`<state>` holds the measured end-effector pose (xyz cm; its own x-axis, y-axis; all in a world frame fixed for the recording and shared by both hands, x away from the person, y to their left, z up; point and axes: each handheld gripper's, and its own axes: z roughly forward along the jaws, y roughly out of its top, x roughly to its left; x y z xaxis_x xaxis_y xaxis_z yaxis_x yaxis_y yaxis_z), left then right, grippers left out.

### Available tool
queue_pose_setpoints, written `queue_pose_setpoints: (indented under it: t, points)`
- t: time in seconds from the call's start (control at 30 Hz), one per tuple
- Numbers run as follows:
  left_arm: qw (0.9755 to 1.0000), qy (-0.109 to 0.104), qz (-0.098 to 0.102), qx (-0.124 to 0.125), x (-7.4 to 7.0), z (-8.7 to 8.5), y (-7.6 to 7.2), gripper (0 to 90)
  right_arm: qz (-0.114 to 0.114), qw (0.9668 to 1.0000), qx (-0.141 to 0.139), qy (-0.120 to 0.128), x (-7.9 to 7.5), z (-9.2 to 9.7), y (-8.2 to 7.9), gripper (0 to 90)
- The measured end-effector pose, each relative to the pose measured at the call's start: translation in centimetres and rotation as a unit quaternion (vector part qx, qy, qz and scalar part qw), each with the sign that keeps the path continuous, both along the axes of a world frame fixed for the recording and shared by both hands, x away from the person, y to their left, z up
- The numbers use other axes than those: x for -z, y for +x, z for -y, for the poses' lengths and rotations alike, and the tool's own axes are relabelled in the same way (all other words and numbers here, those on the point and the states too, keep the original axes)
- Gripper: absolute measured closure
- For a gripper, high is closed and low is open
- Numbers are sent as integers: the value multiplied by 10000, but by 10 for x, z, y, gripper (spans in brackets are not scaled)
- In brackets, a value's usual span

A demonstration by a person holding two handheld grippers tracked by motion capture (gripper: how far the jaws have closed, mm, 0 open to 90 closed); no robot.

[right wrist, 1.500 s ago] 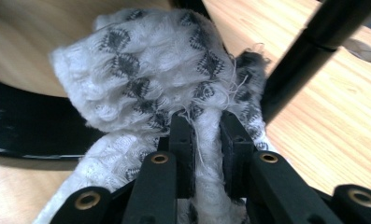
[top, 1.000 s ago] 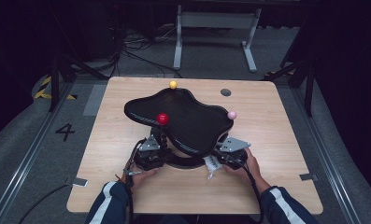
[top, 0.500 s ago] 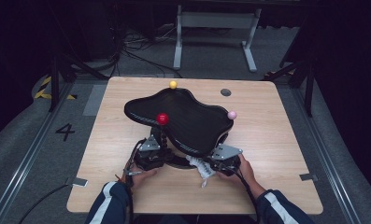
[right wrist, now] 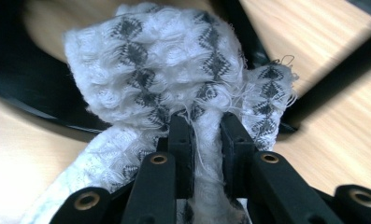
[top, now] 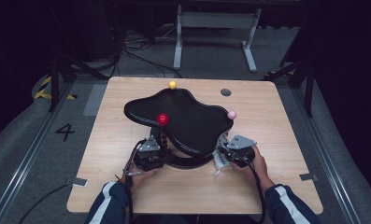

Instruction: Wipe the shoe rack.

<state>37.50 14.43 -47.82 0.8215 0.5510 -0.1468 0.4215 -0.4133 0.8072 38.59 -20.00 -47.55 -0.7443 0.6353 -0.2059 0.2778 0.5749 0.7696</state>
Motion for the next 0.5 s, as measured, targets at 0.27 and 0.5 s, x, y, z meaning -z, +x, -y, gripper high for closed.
queue_pose_setpoints:
  t: [0.27, 0.5]
  points:
    - [10000, 5, 22, 18, 0, 0, 0, 729, -14, 9963, -848, 103, -1, -42, -34, 775]
    - [10000, 10, 5, 27, 0, 0, -1, 719, 142, 9943, -1053, -81, 1, -61, -47, 767]
